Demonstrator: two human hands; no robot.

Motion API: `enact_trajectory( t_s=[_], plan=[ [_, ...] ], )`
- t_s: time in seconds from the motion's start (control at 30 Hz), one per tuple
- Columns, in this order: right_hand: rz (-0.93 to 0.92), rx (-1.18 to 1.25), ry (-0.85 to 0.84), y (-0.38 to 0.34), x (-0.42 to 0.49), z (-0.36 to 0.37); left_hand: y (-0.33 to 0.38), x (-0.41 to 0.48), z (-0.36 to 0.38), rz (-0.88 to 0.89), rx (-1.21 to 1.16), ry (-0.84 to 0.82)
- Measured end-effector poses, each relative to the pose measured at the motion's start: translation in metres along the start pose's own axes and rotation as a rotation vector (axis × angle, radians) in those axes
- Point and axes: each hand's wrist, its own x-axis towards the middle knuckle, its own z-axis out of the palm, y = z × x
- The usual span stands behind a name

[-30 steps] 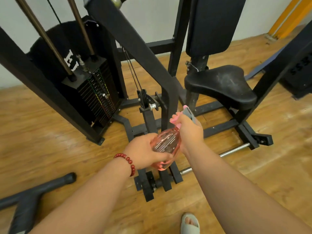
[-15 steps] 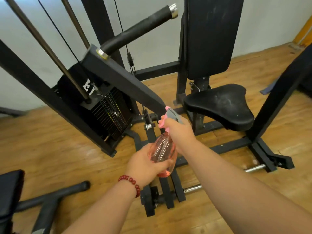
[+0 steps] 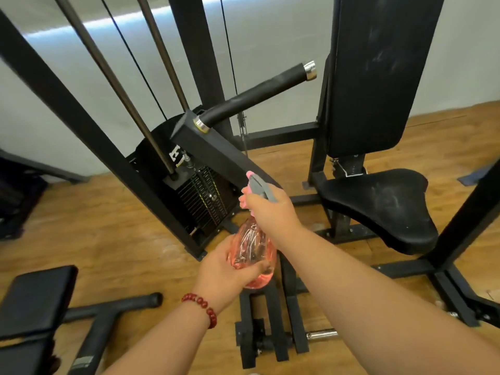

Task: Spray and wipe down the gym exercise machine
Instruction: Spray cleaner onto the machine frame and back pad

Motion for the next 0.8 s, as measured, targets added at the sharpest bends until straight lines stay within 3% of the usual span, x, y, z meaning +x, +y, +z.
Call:
enact_trajectory(
  t_s=[0.27,0.5,0.8],
  plan=[
    [-0.21,-0.129,-0.02,-0.047,-0.003,0.046,0.02,-0.003,-0.06,0.079,-0.052,0.04],
    [-0.269,-0.117,0.005,-0.097,-0.01,0.059,0.046,0.0,-0.094,0.194,-0.05,0.056],
    [-0.196,-0.184,0.271,-0.125,-0.012,0.027,0.081,0.022,-0.088,0.306,0.002,-0.122]
  ],
)
